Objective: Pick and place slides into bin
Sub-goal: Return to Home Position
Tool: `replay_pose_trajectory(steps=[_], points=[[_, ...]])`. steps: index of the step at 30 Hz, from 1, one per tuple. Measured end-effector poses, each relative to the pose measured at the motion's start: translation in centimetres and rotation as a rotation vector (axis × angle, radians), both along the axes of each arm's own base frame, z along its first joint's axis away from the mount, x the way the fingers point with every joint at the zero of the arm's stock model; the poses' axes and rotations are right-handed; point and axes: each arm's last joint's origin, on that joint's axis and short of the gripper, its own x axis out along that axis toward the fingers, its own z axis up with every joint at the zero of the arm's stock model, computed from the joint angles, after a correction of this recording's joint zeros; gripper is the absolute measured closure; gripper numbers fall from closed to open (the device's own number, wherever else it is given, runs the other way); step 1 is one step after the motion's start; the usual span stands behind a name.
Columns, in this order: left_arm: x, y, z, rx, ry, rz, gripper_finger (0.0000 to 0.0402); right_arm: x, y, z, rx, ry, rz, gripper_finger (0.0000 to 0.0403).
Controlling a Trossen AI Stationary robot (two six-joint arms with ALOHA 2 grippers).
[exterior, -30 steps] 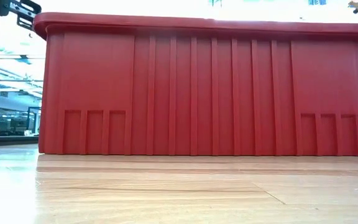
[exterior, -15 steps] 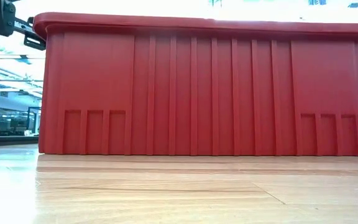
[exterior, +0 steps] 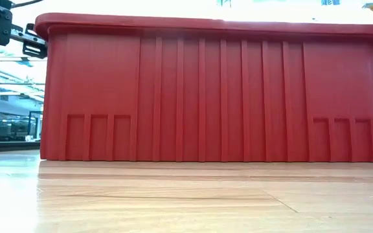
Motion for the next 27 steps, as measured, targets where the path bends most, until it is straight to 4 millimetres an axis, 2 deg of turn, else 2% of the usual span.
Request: replay_pose_trajectory(steps=[17,27], points=[[0.0,0.0,-0.4,0.034,0.02,-0.009,0.038,-0.2,1.4,-2.5,-0.149,-0.067,0.134,0.0403],[-0.4,-0.4,-0.6,0.072,0.01,-0.185,0.038,-0.1,1.5,-2.8,-0.165,-0.082,0.13,0.0403]])
